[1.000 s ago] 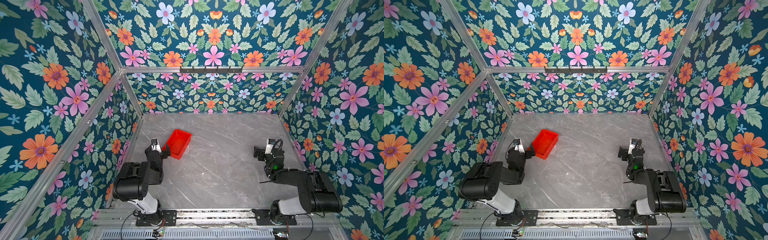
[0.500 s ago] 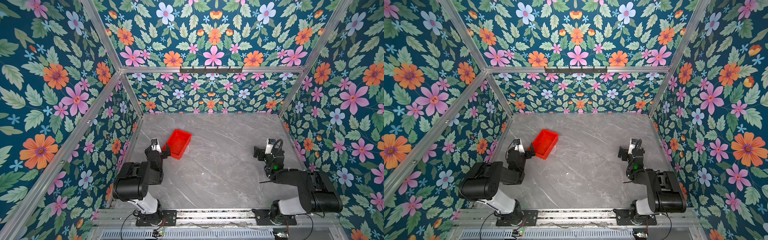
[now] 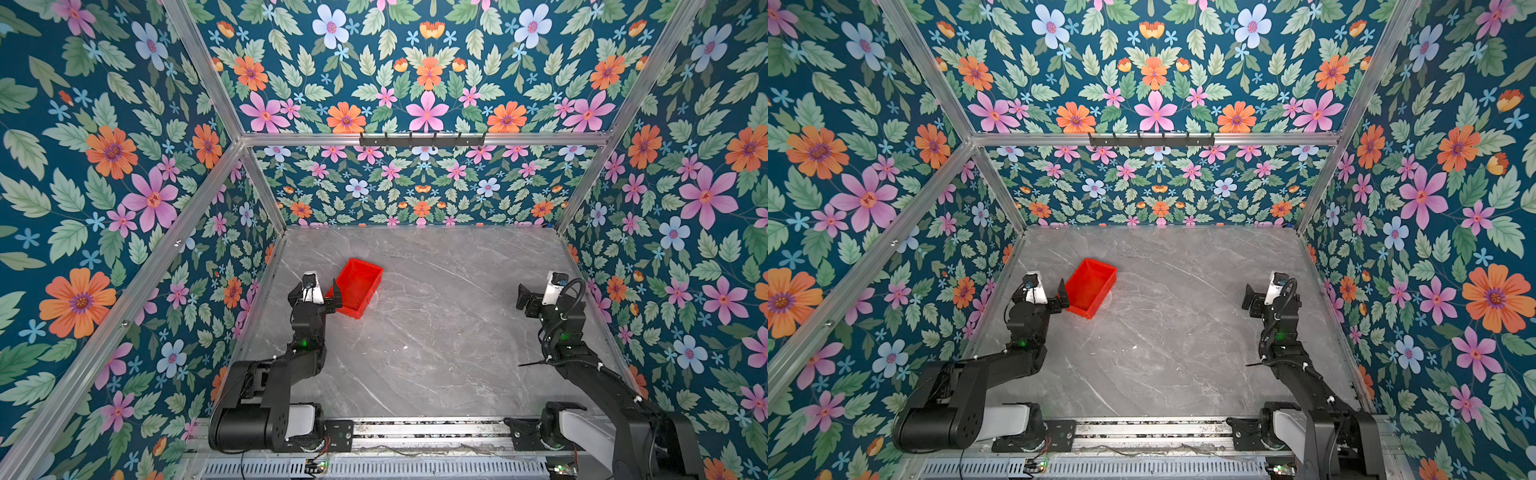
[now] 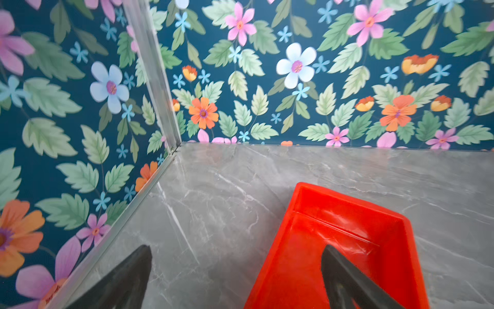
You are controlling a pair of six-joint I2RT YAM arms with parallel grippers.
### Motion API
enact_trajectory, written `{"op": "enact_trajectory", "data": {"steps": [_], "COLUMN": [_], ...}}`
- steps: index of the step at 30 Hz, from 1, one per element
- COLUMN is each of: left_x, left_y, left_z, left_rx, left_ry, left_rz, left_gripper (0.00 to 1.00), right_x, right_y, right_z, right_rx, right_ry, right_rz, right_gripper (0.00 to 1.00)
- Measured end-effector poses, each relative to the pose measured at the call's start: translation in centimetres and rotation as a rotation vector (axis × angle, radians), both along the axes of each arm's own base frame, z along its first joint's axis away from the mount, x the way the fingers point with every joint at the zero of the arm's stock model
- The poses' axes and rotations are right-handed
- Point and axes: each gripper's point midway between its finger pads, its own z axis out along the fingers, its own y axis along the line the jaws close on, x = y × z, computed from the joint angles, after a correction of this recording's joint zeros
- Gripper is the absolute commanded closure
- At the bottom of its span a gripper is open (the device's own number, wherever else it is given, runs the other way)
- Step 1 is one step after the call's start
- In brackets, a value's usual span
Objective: Put the screwdriver in the bin
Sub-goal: Pick up the screwdriver from the bottom-right of the table.
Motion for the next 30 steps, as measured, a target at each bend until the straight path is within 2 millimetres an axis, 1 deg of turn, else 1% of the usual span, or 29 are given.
{"op": "enact_trajectory", "data": {"steps": [2, 5, 7, 9, 12, 15, 19, 22, 26, 30], "left_x": [0.2, 0.3, 0.3, 0.4, -0.1, -1.2, -2.5, -4.1, -6.1, -8.9], "left_y": [-1.3, -5.0, -8.1, -10.3, -14.4, -19.3, -24.6, -28.7, -32.9, -36.5], "left_z": [1.7, 3.9, 4.7, 5.1, 5.3, 5.5, 6.1, 6.5, 6.8, 6.1], "left_rx": [0.017, 0.055, 0.086, 0.096, 0.110, 0.112, 0.128, 0.153, 0.185, 0.229], "left_ry": [-0.022, -0.042, -0.036, -0.022, -0.007, 0.005, 0.010, 0.005, 0.009, 0.035], "left_rz": [-0.038, -0.145, -0.249, -0.327, -0.477, -0.657, -0.820, -0.948, -1.074, -1.196], "left_gripper": [0.00, 0.00, 0.00, 0.00, 0.00, 0.00, 0.00, 0.00, 0.00, 0.00], "right_x": [-0.5, -1.8, -2.8, -3.7, -5.1, -6.6, -8.8, -10.4, -11.5, -12.4], "right_y": [0.0, -0.1, -0.5, -1.0, -1.5, -1.6, -1.0, -0.9, -0.2, 1.1], "right_z": [0.6, 1.2, 1.7, 2.2, 2.4, 1.4, -0.8, -1.7, -2.4, -4.0], "right_rx": [0.028, 0.066, 0.103, 0.140, 0.196, 0.266, 0.384, 0.448, 0.483, 0.517], "right_ry": [0.009, 0.036, 0.055, 0.081, 0.148, 0.252, 0.385, 0.447, 0.564, 0.689], "right_rz": [-0.008, -0.031, -0.069, -0.114, -0.171, -0.223, -0.277, -0.330, -0.342, -0.310], "right_gripper": [0.01, 0.01, 0.01, 0.01, 0.01, 0.01, 0.01, 0.01, 0.01, 0.01]}}
